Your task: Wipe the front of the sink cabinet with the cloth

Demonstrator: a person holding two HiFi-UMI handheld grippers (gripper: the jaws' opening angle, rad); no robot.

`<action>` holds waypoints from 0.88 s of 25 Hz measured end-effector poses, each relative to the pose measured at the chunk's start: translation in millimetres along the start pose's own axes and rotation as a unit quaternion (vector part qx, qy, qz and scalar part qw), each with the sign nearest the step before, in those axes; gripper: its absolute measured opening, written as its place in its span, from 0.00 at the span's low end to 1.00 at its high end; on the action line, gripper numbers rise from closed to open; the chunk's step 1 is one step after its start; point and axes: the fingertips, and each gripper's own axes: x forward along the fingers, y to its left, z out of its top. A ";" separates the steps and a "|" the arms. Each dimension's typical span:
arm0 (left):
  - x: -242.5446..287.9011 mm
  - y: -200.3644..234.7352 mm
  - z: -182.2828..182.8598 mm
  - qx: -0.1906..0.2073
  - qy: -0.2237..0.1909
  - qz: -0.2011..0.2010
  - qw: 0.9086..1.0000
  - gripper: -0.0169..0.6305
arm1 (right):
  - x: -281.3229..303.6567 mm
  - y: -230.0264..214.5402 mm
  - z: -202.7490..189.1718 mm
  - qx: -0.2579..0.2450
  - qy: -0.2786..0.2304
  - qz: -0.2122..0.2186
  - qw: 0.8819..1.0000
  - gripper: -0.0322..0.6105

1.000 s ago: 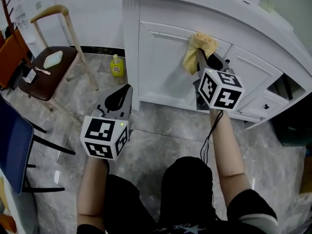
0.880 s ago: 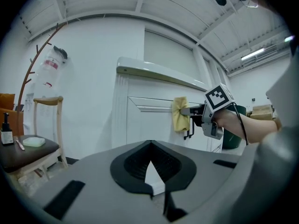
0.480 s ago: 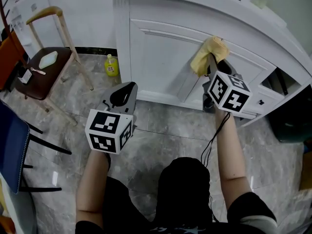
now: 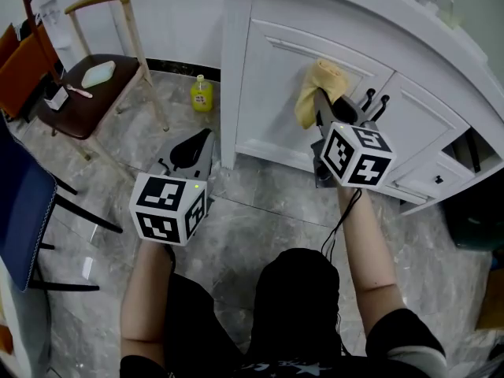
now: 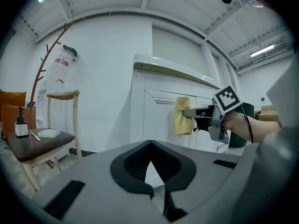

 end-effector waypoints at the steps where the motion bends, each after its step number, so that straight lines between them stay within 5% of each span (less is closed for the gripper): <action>1: -4.2 6.0 -2.8 -0.003 0.002 0.006 1.000 0.05 | 8.5 16.7 -3.8 0.000 0.003 0.024 1.000 0.15; 4: -14.9 19.8 -13.2 -0.011 0.009 0.020 1.000 0.05 | 34.7 58.7 -14.4 -0.014 0.010 0.070 0.997 0.15; 10: -23.5 28.4 -29.8 -0.018 0.024 0.030 0.999 0.05 | 78.3 96.2 -24.6 -0.040 0.026 0.078 0.996 0.15; 22: -7.6 11.8 -30.9 -0.019 0.021 0.010 1.000 0.05 | 56.7 26.3 -38.3 -0.028 0.034 -0.001 0.999 0.16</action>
